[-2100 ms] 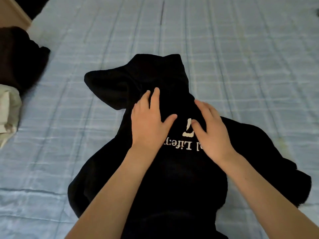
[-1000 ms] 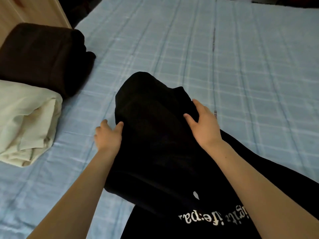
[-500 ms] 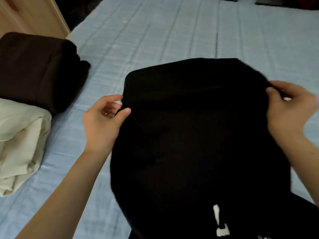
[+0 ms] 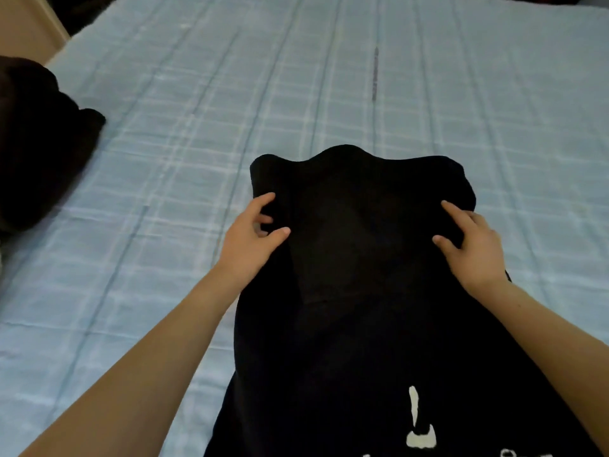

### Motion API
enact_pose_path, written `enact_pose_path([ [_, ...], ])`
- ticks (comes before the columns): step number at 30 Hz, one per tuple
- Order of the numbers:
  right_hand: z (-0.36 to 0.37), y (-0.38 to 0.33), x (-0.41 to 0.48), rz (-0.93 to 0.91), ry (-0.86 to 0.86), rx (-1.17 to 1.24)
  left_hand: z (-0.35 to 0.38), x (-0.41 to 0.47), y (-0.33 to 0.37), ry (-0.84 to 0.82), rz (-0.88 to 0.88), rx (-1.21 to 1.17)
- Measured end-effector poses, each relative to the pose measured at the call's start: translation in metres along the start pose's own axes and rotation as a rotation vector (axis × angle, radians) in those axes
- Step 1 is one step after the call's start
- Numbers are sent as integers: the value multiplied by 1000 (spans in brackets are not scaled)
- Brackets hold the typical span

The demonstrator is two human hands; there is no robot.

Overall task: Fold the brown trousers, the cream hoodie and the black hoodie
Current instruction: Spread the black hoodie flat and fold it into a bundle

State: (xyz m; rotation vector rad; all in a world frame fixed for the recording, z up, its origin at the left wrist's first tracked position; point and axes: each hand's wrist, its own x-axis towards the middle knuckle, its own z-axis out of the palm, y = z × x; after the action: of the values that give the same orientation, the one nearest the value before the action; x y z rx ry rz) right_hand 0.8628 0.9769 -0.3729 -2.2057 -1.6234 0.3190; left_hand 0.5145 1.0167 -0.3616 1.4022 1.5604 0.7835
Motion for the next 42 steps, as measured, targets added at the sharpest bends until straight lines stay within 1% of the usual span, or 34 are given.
enact_pose_path([
  [1, 0, 0, -1, -10, 14, 77, 5, 1, 4, -16, -16, -72],
  [3, -7, 0, 2, -9, 36, 173, 12, 3, 8, 46, -8, -106],
  [5, -22, 5, 9, -25, 99, 184, 8, 5, 10, 198, 18, -42],
  [7, -42, 13, 20, -47, 217, 141, -6, 10, 11, 367, 43, 30],
  [8, -52, 17, 25, -41, 263, 122, -14, 13, 12, 427, 68, 92],
  [9, -60, 18, 27, -31, 262, 112, -20, 16, 12, 463, 90, 168],
  [10, -62, 17, 27, -27, 199, 85, -25, 19, 12, 483, 96, 234],
  [12, -56, 6, 19, -35, -20, -23, -26, 21, 17, 497, 40, 356],
  [13, -51, -1, 10, -54, -81, -84, -20, 17, 23, 494, 21, 460],
  [14, -46, -11, -3, -104, -97, -150, -8, 9, 30, 474, 60, 578],
  [15, -39, -19, -21, -178, -106, -211, 8, -4, 36, 415, 171, 670],
  [16, -31, -25, -42, -241, -123, -253, 29, -21, 40, 307, 314, 731],
  [17, -22, -29, -62, -277, -151, -276, 49, -39, 39, 169, 421, 787],
  [18, -13, -29, -79, -290, -192, -294, 66, -55, 32, 41, 467, 853],
  [19, -5, -26, -90, -290, -231, -305, 76, -65, 21, -61, 466, 922],
  [21, 10, -13, -96, -271, -275, -319, 79, -66, -5, -174, 406, 1013],
  [23, 20, -4, -91, -268, -257, -332, 75, -58, -21, -207, 399, 1005],
  [25, 21, -6, -86, -251, -247, -345, 74, -52, -16, -238, 382, 1014],
  [27, 10, -16, -89, -217, -295, -334, 76, -58, 2, -293, 281, 1093],
  [29, -4, -26, -114, -177, -298, -220, 79, -83, 23, -262, 205, 1166],
  [30, -13, -32, -137, -152, -276, -135, 82, -107, 32, -240, 219, 1147],
  [32, -25, -37, -206, -127, -215, -57, 89, -177, 34, -245, 332, 1044],
  [33, -28, -36, -243, -129, -207, -79, 90, -215, 26, -269, 384, 1012],
  [34, -30, -31, -274, -142, -224, -132, 86, -246, 14, -313, 402, 1034],
  [35, -30, -22, -295, -156, -260, -190, 81, -265, 1, -368, 382, 1100],
  [37, -25, -6, -308, -180, -312, -221, 73, -277, -22, -434, 341, 1197],
  [40, -21, -1, -303, -202, -286, -165, 75, -272, -31, -364, 379, 1201],
  [42, -31, 1, -322, -183, -233, -80, 77, -284, -25, -345, 361, 1168],
])
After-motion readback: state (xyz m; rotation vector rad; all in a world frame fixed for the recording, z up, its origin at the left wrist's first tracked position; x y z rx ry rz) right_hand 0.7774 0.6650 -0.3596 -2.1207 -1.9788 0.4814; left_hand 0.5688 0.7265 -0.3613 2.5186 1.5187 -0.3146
